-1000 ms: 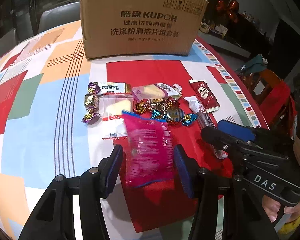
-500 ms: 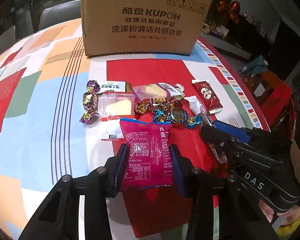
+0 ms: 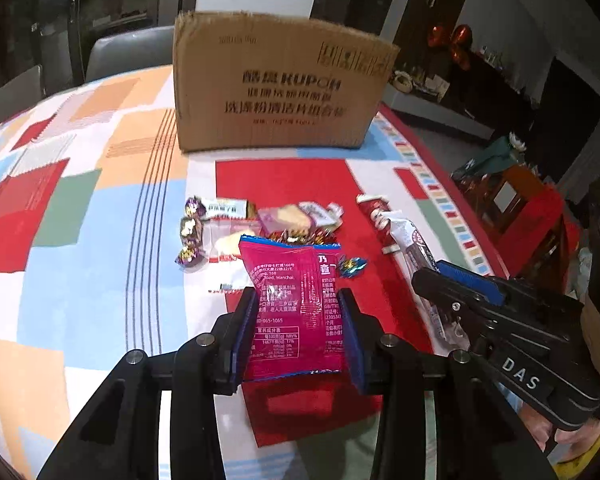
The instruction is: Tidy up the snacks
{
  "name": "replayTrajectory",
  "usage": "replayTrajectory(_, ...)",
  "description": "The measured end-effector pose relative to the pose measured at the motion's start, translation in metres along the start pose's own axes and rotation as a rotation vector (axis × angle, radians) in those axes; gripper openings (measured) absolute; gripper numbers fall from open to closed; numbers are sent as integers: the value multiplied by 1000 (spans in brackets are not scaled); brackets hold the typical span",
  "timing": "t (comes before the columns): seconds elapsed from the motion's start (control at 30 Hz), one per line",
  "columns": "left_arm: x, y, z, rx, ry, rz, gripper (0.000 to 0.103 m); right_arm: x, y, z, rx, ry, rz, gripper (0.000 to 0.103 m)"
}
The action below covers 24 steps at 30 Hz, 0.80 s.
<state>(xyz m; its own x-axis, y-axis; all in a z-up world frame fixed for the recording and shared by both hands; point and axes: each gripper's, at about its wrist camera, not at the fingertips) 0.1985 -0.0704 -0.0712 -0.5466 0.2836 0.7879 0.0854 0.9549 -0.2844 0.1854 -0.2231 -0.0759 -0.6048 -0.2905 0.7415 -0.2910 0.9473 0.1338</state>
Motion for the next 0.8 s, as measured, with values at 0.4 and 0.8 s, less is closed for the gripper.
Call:
replayTrajectory(0.4,52,-21,-43,-80,-142,-5,39,52,8,-42,63,-150,-22,20)
replayTrajectory(0.8,75,-31,-100,-148,-213,-6,39,63,2,-94,78,-219,-13,20)
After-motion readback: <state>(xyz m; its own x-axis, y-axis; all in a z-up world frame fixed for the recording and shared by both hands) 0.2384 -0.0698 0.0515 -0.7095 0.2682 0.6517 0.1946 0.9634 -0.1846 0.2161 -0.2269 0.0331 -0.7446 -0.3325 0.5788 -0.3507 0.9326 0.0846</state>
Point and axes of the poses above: each gripper's, at about its wrist camera, not at the fingertips, and x roughly against the way its jaws point, y to its left, z to its underside, and after that the axes turned 8 degrees about x, right-handed
